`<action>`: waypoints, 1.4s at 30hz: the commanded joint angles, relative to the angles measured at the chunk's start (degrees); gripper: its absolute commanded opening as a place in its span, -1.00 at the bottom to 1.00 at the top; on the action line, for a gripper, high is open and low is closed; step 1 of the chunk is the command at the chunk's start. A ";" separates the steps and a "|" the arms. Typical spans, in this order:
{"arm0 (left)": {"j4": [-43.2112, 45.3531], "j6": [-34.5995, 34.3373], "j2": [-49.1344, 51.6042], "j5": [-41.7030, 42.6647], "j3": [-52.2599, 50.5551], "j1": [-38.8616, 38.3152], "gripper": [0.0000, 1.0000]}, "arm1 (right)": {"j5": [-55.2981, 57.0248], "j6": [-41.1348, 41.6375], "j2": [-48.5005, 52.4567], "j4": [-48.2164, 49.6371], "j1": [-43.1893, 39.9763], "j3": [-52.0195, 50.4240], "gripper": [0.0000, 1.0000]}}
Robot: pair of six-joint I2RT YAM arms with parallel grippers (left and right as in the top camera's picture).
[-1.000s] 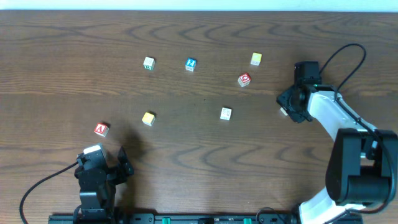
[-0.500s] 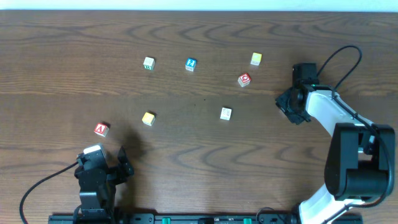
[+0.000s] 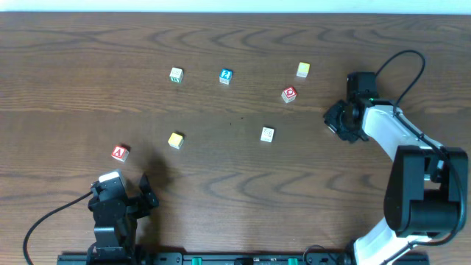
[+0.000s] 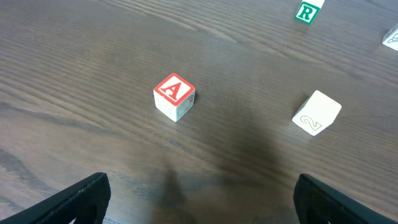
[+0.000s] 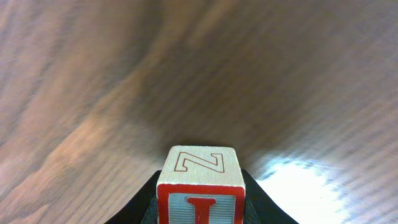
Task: Spell out Ai2
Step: 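Lift the 'I' block and carry it left toward the table center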
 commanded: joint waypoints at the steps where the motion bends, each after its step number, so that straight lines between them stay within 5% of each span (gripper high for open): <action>1: -0.11 0.37 -0.33 0.00 -0.55 -0.04 0.91 | -3.23 -5.16 0.22 -0.28 -0.24 3.26 -0.49; 15: -0.11 0.39 -0.33 0.00 -0.55 -0.04 0.91 | 0.02 -16.59 0.28 -9.27 11.87 25.46 -0.71; 19: -0.11 0.39 -0.33 0.00 -0.55 -0.04 0.91 | 2.29 -18.12 1.01 -9.35 17.38 29.73 -0.97; 31: -0.11 0.37 -0.33 0.00 -0.55 -0.04 0.91 | -0.81 -18.80 14.19 -16.48 30.88 36.89 -0.97; 42: -0.11 0.39 -0.31 0.00 -0.55 -0.04 0.91 | -1.77 -12.70 17.31 -19.69 33.16 38.86 -0.96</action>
